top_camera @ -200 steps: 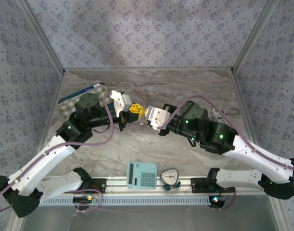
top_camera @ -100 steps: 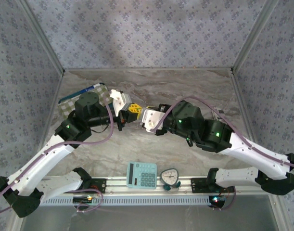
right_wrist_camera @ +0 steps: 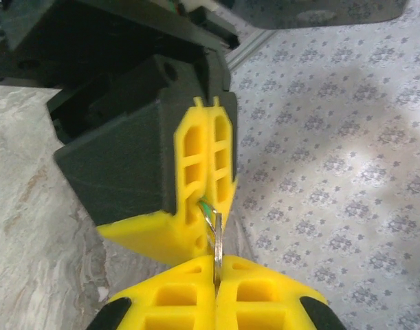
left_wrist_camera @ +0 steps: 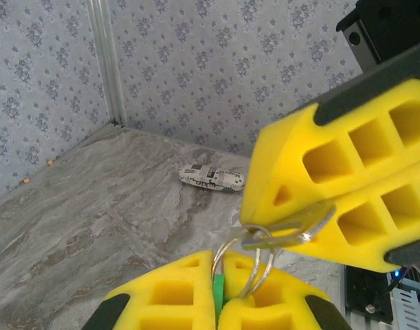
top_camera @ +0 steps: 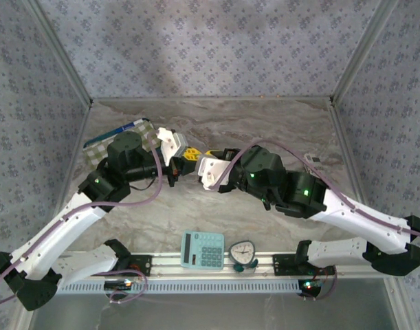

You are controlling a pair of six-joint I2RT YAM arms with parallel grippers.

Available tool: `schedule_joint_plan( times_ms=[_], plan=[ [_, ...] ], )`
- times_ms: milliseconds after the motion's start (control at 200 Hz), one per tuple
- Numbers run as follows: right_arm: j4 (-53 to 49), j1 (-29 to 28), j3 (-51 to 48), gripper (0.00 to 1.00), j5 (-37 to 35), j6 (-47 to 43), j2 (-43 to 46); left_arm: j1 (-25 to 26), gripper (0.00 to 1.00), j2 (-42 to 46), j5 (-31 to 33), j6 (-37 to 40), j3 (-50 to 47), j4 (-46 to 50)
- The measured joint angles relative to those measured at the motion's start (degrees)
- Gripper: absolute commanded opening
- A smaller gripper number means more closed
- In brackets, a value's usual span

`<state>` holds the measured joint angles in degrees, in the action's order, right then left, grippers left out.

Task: Remove the keys from the keyring

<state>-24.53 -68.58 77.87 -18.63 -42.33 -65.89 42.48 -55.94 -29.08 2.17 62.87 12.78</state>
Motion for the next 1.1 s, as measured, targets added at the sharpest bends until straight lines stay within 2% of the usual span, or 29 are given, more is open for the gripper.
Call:
schedule_joint_plan(
  times_ms=[365,795,1099],
  plan=[
    [3.32,-0.42,-0.52,0.0,-0.66,-1.95,-1.11,1.57,0.0,0.17,0.37,-0.74,0.0,1.09],
    [4.79,-2.21,-4.33,0.0,1.07,-1.66,4.79,2.64,0.0,2.08,1.6,0.96,-0.44,1.14],
    [4.59,-3.91,-5.25,0.0,-0.07,-1.62,5.88,2.75,0.0,2.23,0.79,1.42,-0.44,1.2]
  ],
)
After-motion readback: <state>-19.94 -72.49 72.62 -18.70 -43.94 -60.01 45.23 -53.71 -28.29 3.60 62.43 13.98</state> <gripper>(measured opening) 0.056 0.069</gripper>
